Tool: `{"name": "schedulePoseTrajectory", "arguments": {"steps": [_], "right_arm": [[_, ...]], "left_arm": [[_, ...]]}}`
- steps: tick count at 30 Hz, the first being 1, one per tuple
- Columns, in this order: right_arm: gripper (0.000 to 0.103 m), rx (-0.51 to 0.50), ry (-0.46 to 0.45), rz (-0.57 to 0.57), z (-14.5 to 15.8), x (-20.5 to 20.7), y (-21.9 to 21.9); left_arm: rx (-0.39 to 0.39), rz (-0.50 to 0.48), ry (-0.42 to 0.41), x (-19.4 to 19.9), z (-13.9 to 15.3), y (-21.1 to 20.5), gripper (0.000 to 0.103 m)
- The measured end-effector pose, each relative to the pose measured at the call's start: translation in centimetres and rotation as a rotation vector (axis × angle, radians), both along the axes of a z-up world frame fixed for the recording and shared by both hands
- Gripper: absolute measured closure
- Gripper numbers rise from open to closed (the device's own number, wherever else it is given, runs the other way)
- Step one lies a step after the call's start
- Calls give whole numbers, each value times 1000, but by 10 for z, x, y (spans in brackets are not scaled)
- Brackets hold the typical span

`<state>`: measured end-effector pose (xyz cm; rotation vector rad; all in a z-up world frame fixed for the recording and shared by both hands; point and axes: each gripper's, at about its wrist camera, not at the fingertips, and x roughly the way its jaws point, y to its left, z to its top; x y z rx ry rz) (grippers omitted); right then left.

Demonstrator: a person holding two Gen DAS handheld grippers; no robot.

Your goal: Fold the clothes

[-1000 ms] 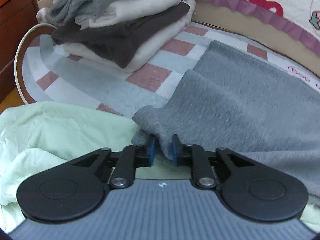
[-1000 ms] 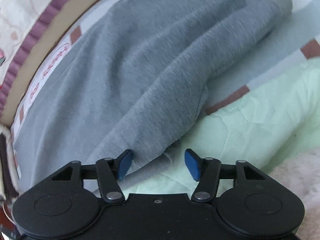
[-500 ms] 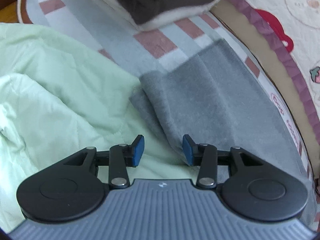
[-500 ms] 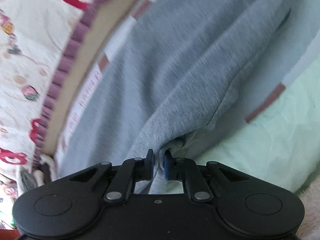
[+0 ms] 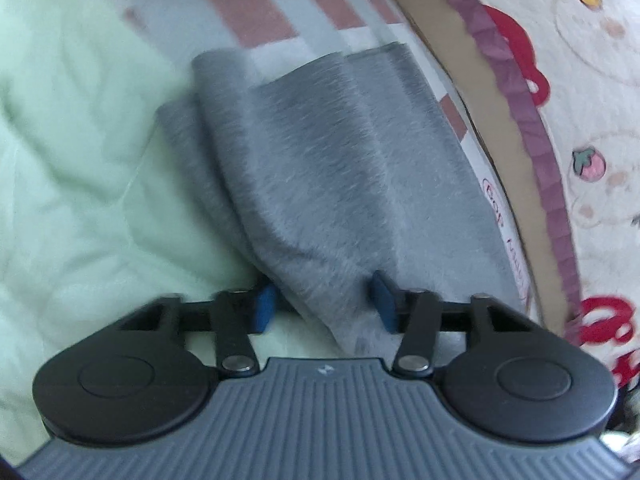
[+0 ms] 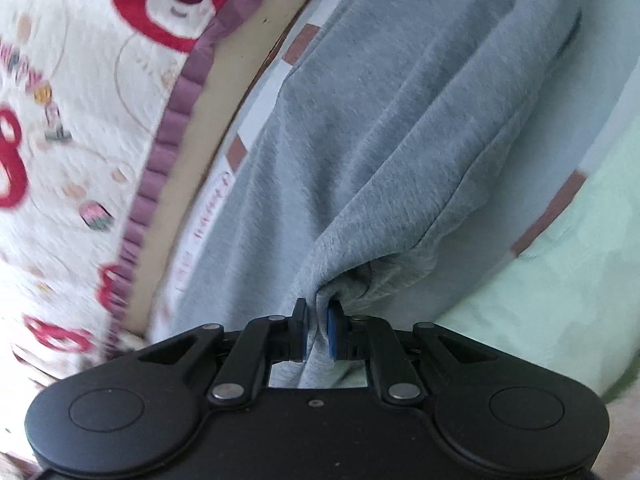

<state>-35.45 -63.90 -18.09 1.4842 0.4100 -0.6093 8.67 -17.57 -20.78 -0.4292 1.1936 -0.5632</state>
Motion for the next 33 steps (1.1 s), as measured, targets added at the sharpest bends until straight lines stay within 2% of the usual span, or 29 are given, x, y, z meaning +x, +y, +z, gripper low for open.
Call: {"name": "schedulePoseTrajectory", "arguments": {"steps": [2,4,6,8,10,12,16,18,20,21,22,24,25,28,30,32,33], "right_arm": [[91,69,-53,-13,-6,-1,-11],[88,68,-4,10,-5,5,-12],[86,55,80,42,-3,14,-8],[75,49,127,51,-3,21,-2],[48,70,105,25,-6,23,2],[40,119,69,-17,-14,23,8],[40,159,103,-25,-28,32,14],[40,114,149,-12,-27,40,15],[39,18,202,27,-19,51,16],[53,-50,227,67,-13,57,16],[89,-118,252,107,-7,63,17],[91,-255,279,177,18,67,22],[91,-250,265,175,21,61,23],[92,-95,175,101,7,34,20],[92,8,115,51,-3,15,18],[92,93,75,17,-11,4,17],[92,81,88,25,-9,7,18]], "left_arm": [[72,-56,-96,-5,13,-15,95],[129,-88,-169,-11,22,-27,95],[154,-94,-187,-11,24,-30,95],[146,-82,-174,-9,23,-28,95],[138,-73,-164,-8,23,-25,95],[132,-72,-157,-7,23,-21,95],[133,-72,-159,-6,21,-22,94],[140,-78,-168,-7,21,-23,94],[158,-99,-183,-8,23,-25,95],[180,-117,-199,-11,25,-27,95],[191,-127,-216,-13,27,-29,95],[208,-146,-251,-17,33,-32,95],[208,-149,-257,-17,35,-31,95],[164,-114,-220,-14,31,-24,93],[125,-61,-160,-9,23,-16,89],[38,61,-81,-3,15,1,84],[-2,113,-53,0,12,11,83]]}}
